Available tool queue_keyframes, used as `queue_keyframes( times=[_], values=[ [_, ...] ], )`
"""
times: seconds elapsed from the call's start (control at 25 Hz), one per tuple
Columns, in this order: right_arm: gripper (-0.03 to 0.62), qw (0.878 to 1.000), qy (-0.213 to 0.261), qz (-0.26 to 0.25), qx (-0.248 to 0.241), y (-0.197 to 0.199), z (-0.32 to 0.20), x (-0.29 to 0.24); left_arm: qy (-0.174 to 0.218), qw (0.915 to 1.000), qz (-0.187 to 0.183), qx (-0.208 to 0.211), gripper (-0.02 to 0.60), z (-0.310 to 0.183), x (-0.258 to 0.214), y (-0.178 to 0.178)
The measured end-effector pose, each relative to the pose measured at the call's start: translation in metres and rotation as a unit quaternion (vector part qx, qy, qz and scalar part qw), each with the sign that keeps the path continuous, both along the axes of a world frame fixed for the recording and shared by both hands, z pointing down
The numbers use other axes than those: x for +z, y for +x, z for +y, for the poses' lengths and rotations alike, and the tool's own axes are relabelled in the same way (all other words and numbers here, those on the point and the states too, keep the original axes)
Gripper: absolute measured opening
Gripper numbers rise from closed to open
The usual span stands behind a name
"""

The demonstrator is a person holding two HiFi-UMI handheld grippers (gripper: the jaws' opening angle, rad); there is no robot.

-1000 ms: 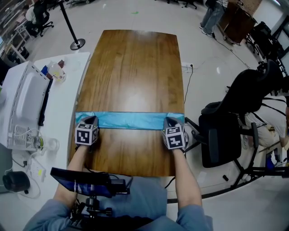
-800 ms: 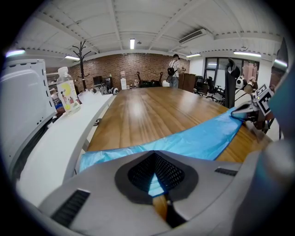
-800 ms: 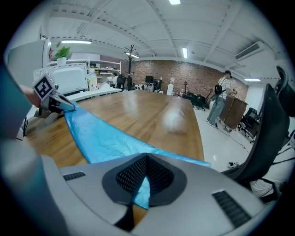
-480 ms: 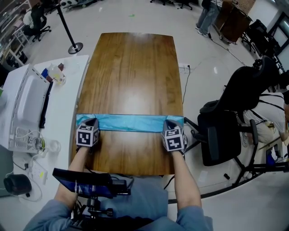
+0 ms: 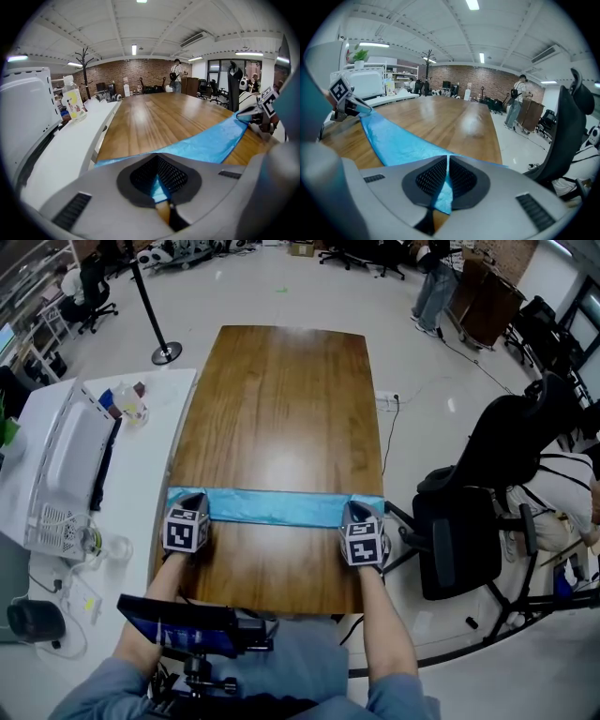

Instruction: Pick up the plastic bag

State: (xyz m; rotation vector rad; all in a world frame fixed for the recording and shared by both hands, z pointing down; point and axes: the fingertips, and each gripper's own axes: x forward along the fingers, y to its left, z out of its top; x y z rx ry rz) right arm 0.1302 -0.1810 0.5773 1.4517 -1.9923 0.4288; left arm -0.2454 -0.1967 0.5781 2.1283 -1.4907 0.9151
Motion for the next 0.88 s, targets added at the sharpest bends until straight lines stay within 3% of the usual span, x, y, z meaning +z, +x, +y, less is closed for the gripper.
queue_keyframes(
  times=[0.2,0.48,0.88],
  values=[
    [0.025,0.999,0.030,-0.003,0.010,0.007,-0.002,-0.019,0.007,0.9998,-0.013,-0.014,0.002,0.005,-0.004,-0.022],
    [0.025,0.999,-0.010,0.025,0.046,0.041,0.014,0.004,-0.015,0.9987,-0.031,-0.038,0.002,0.015,0.013,-0.059],
    [0.009,0.998,-0.013,0.010,0.057,0.041,0.012,0.008,-0.014,0.9988,-0.029,-0.036,0.002,0.014,0.015,-0.057]
  ],
)
